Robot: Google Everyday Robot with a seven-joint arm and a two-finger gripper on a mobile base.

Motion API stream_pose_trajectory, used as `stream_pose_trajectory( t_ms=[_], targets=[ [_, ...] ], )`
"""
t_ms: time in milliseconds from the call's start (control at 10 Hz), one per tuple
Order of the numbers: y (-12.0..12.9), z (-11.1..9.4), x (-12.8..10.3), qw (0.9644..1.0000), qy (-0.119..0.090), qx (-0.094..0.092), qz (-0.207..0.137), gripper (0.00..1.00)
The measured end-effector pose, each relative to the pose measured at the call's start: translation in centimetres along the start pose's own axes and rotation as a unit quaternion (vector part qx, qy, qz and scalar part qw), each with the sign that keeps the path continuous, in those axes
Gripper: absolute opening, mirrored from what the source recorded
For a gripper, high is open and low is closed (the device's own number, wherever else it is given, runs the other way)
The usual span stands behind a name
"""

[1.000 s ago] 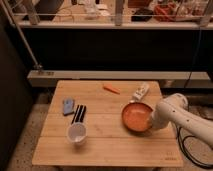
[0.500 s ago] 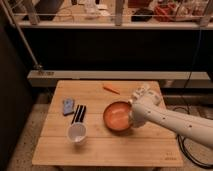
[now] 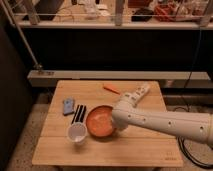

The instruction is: Drag the ceramic bowl in a circle

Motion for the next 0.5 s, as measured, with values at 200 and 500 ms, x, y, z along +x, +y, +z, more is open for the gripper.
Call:
stream_pose_trajectory(
  t_ms=[200, 500],
  targets=[
    [1.1, 0.1, -0.8, 0.9999, -0.011, -0.005, -0.010, 0.07],
    [6.1, 0.0, -0.7, 0.9995, -0.026, -0.017, -0.007, 0.07]
  ],
)
